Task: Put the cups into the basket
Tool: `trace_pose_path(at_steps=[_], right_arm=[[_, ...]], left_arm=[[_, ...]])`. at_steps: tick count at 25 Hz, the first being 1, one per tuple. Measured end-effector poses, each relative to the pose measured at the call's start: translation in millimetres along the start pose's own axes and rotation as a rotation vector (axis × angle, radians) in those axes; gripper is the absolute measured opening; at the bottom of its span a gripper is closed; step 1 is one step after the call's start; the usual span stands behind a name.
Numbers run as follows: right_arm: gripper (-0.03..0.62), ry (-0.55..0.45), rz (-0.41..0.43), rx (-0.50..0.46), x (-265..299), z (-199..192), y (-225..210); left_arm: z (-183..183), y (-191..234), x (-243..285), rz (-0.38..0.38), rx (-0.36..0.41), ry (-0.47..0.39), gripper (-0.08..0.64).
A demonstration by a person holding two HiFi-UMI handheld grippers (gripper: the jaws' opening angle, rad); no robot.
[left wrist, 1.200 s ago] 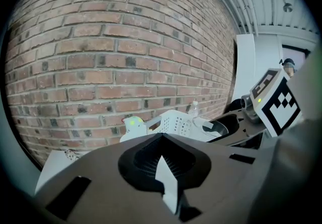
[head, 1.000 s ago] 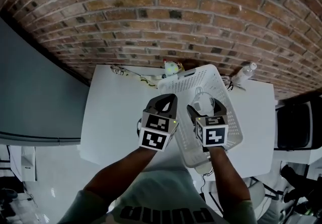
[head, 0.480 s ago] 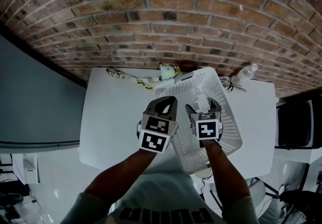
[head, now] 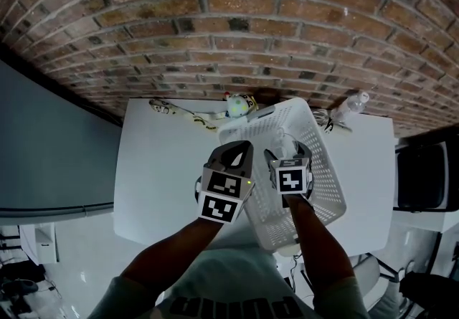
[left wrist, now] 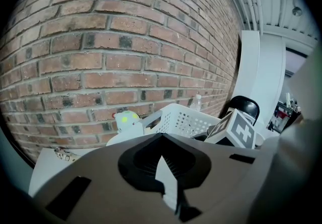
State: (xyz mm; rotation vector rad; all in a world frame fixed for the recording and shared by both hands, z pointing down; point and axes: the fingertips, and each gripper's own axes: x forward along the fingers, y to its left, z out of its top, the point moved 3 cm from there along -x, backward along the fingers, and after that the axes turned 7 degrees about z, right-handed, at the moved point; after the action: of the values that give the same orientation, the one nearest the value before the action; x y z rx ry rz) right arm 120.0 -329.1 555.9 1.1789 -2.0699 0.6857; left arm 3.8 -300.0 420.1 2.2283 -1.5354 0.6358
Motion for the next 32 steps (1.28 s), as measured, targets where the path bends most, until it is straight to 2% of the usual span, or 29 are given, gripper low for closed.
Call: trace_pose_path(at_steps=[11, 20, 28, 32], right_arm=[[0.396, 0.050, -0.038, 0.011, 24.3, -17.8, -12.6], [0.396, 0.053, -0.027, 0.031, 29.8, -22.5, -14.4], [0.396, 0.133, -0.037, 0.056, 26.3, -34.8, -20.3], [0.396, 0.171, -0.016, 0.100, 22.1, -42.9, -15.5]], left_arm=[[0.1, -0.3, 0.8, -0.006, 0.007, -0.001, 0.003], [0.0, -0.5, 0.7, -0.010, 0.010, -0.008, 0.003], [0.1, -0.4, 0.3, -0.011, 0.008, -0.018, 0.003], [0.1, -0.1, -2.1, -0.017, 0.004, -0.024, 0.003]])
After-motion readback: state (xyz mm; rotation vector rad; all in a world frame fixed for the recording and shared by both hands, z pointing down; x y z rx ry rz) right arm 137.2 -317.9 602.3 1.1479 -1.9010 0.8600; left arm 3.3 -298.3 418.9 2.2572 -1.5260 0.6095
